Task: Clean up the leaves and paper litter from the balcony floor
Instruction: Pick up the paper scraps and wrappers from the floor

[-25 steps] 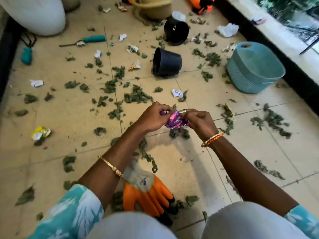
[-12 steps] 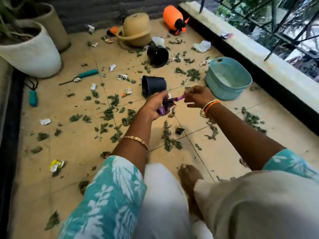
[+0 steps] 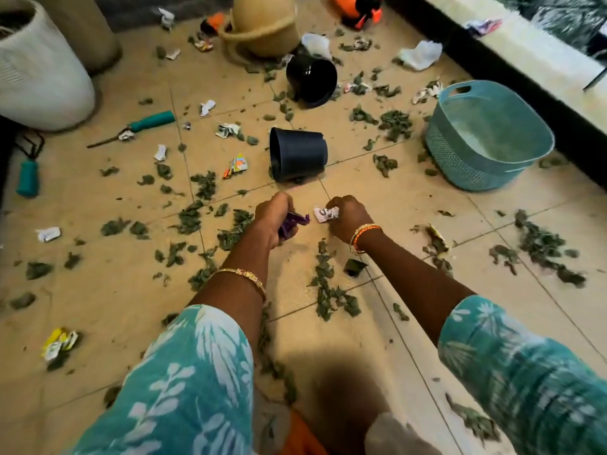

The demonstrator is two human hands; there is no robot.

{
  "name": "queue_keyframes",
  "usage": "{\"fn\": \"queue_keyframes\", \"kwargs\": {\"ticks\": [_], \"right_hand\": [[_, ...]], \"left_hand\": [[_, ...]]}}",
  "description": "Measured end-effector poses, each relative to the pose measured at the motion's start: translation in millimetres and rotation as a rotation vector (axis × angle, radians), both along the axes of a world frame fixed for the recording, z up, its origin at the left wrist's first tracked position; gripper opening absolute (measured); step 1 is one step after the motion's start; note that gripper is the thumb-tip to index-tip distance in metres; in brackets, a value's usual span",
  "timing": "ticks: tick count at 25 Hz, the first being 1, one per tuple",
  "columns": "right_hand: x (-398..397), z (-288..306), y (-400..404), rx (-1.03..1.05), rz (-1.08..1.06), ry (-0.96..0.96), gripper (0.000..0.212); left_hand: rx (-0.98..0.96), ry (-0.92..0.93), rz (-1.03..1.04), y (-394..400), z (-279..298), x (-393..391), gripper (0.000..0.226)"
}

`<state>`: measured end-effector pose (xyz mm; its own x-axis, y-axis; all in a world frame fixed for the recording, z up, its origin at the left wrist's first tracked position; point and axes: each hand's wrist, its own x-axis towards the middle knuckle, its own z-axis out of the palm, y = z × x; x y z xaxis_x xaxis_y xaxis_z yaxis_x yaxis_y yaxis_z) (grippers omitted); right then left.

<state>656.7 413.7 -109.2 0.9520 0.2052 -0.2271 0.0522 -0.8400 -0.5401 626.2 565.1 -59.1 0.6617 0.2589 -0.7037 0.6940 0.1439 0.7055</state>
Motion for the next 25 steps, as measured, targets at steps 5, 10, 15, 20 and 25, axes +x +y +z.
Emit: {"fn": "queue_keyframes", "kwargs": {"ticks": [5, 10, 15, 20, 25], "right_hand": [[7.5, -44.7, 9.0, -0.222, 0.269, -0.151, 0.04], [17.3, -44.9, 14.5, -0.296, 0.158, -0.209, 0.032], [22.5, -43.9, 21.6, -0.425, 0.124, -0.263, 0.026], [13.9, -14.2, 16.7, 0.443, -0.502, -0.388, 0.017], [-9.4, 2.4, -22.8, 1.173, -1.065, -0.147, 0.022]], "left_hand": [[0.061, 0.063, -0.107, 5.1, -48.1, 5.0, 0.003], [0.044, 0.047, -0.11, 14.6, -70.7, 10.1, 0.01], [-0.004, 0.062, -0.143, 14.8, -81.5, 10.0, 0.02], [-0.109, -0.052, -0.131, 9.2, -54.7, 12.8, 0.021], [-0.321, 0.017, -0.283, -20.1, -31.4, 7.0, 0.029]]}}
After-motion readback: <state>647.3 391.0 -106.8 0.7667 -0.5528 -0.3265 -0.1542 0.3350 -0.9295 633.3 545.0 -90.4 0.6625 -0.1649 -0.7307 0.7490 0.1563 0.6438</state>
